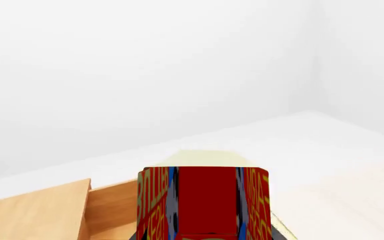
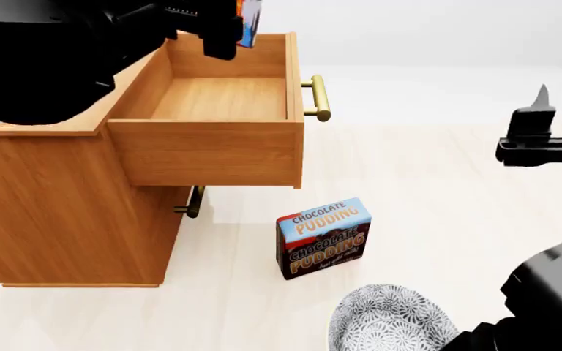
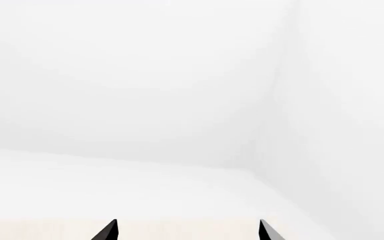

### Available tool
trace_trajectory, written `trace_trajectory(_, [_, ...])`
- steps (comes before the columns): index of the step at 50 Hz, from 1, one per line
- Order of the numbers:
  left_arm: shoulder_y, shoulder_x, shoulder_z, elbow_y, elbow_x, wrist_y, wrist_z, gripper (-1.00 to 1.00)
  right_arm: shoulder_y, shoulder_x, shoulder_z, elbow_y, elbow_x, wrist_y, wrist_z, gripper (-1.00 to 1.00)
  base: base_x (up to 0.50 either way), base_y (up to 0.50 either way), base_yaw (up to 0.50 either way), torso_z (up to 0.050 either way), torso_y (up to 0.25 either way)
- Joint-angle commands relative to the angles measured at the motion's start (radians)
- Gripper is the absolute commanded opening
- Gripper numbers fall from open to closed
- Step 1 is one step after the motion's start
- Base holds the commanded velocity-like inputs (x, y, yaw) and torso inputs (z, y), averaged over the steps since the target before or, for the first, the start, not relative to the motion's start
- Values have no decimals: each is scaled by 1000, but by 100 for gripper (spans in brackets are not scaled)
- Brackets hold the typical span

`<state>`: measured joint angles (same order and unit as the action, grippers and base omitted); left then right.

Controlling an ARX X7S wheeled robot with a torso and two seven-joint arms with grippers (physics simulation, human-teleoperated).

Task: Put the butter at the front in the top drawer of the cabinet and close it.

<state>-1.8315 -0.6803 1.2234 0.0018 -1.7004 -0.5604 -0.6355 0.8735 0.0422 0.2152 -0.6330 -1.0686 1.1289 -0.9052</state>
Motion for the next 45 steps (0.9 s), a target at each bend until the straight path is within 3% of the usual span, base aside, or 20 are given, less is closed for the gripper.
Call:
trace_trajectory(1, [-37,28,-8,-68,62,-12,-10,-100,36,6,-10,6,2,85,-18,100,0,0,0,0,0])
trace_trajectory(45, [-29,274,90,-556,194,-23,210,-100,-2,45,-1,-14,71,120,29,100,0,0,0,0,1])
